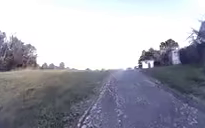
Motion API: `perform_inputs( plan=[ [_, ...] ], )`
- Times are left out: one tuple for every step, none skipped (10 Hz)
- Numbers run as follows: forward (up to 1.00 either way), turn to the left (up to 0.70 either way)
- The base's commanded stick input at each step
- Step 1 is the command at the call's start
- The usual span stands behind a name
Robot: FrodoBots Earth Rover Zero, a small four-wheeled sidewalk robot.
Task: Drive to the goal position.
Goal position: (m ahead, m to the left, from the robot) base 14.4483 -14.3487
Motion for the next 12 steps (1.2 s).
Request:
perform_inputs(
  plan=[
    [0.5, -0.25],
    [0.5, -0.1],
    [0.5, 0.0],
    [0.5, 0.0],
    [0.5, 0.0],
    [0.5, 0.0],
    [0.5, 0.0],
    [0.5, 0.0],
    [0.5, 0.0],
    [0.5, 0.0],
    [0.5, 0.0],
    [0.5, 0.0]
  ],
)
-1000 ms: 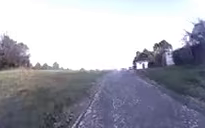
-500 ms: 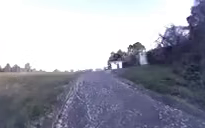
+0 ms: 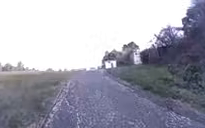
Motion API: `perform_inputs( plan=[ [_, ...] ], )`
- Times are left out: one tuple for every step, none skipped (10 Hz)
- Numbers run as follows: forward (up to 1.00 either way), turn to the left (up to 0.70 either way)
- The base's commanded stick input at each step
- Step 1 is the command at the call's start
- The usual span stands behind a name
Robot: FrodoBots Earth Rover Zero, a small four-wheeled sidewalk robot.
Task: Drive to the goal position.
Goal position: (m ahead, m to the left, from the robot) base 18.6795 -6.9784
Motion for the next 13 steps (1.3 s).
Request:
perform_inputs(
  plan=[
    [0.5, 0.0],
    [0.5, 0.01],
    [0.5, 0.03],
    [0.5, 0.15],
    [0.5, 0.3],
    [0.5, 0.48],
    [0.5, 0.26],
    [0.5, 0.0],
    [0.5, 0.0],
    [0.5, 0.0],
    [0.5, 0.0],
    [0.5, 0.0],
    [0.5, 0.0]
  ],
)
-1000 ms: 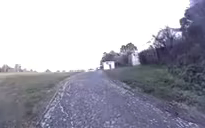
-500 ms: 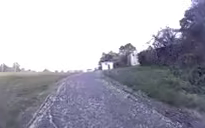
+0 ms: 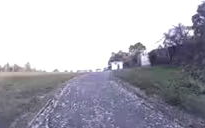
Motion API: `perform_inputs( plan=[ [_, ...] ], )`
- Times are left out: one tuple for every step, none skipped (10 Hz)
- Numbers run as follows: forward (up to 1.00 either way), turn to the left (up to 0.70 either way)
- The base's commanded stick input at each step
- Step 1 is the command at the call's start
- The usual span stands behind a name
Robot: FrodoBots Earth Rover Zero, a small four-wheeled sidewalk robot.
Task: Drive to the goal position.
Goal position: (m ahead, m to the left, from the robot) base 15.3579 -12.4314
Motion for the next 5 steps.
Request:
perform_inputs(
  plan=[
    [0.5, 0.0],
    [0.5, 0.0],
    [0.5, 0.0],
    [0.5, 0.0],
    [0.5, 0.0]
  ],
)
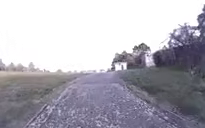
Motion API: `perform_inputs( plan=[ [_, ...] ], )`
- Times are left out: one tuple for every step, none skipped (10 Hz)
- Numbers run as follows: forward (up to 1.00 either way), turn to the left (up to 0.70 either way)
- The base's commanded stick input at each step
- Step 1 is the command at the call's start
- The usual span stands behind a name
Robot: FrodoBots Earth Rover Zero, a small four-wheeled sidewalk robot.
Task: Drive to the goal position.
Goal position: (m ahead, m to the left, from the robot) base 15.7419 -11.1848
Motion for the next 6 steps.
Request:
perform_inputs(
  plan=[
    [0.5, 0.0],
    [0.5, 0.0],
    [0.5, 0.0],
    [0.5, 0.0],
    [0.5, 0.0],
    [0.5, 0.0]
  ],
)
